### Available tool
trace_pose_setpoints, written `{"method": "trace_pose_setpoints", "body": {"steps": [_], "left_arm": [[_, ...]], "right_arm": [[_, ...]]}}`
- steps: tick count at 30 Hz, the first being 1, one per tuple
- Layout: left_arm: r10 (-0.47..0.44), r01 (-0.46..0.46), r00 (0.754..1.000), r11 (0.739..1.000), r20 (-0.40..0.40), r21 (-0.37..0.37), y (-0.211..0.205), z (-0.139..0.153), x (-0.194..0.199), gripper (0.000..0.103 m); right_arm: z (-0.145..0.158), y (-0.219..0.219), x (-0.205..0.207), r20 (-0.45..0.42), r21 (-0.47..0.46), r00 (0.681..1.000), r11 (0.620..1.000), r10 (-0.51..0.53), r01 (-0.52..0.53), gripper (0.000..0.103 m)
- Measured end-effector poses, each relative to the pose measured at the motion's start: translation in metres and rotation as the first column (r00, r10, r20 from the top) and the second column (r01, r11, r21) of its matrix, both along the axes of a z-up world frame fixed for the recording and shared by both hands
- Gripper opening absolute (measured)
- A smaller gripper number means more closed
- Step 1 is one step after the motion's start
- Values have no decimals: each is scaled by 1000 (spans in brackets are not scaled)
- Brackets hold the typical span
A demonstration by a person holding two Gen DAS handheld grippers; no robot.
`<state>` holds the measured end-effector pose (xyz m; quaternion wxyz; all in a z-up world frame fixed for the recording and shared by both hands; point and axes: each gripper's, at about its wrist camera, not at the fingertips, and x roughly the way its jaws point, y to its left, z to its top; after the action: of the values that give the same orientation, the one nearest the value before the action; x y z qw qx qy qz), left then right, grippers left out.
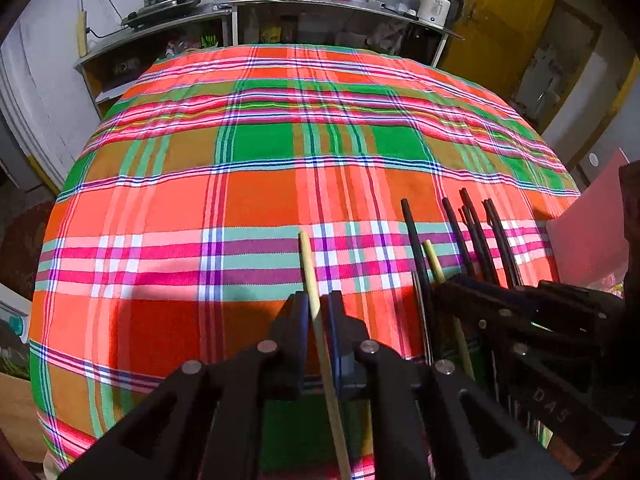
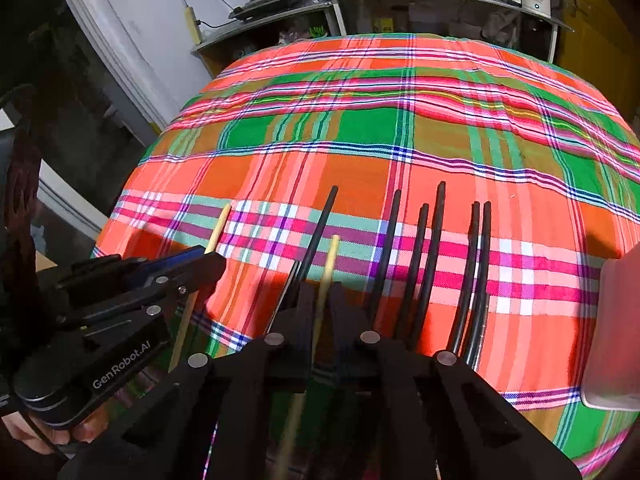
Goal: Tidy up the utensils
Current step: 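Grasp a light wooden chopstick with the left tool while the right tool grasps another wooden chopstick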
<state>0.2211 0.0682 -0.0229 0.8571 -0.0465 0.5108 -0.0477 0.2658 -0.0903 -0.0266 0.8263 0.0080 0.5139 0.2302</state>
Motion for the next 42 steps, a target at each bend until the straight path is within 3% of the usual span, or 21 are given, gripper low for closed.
{"method": "trace_pose_setpoints", "body": {"steps": [7, 18, 22, 25, 27, 29, 37, 42], "left_arm": [[-1, 1, 1000, 1000, 8, -20, 0, 9, -7, 6], [-18, 21, 991, 1000, 130, -21, 0, 80, -37, 6], [-30, 31, 988, 999, 155, -8, -3, 93, -45, 6], [-51, 52, 990, 999, 135, -5, -6, 77, -43, 7], [-45, 42, 992, 999, 114, 31, -8, 59, -38, 20], [-38, 37, 996, 999, 83, 21, -6, 38, -33, 26], [-37, 36, 999, 999, 19, 40, -9, 3, -15, 26], [-44, 42, 999, 998, 31, 55, -10, 0, -10, 26]], "right_arm": [[16, -9, -3, 14, 55, 1000, 998, -14, 14, 7], [77, -33, -25, 118, 144, 993, 989, -31, 14, 6], [92, -40, -34, 144, 155, 989, 988, -40, 18, 6], [85, -42, -36, 126, 163, 991, 986, -42, 21, 6], [74, -41, -35, 107, 160, 993, 987, -43, 25, 6], [61, -37, -33, 83, 149, 996, 989, -36, 23, 6], [19, -17, -18, 23, 92, 1000, 996, -13, 11, 8], [4, -11, -5, -1, 54, 1000, 998, -28, 28, 8]]}}
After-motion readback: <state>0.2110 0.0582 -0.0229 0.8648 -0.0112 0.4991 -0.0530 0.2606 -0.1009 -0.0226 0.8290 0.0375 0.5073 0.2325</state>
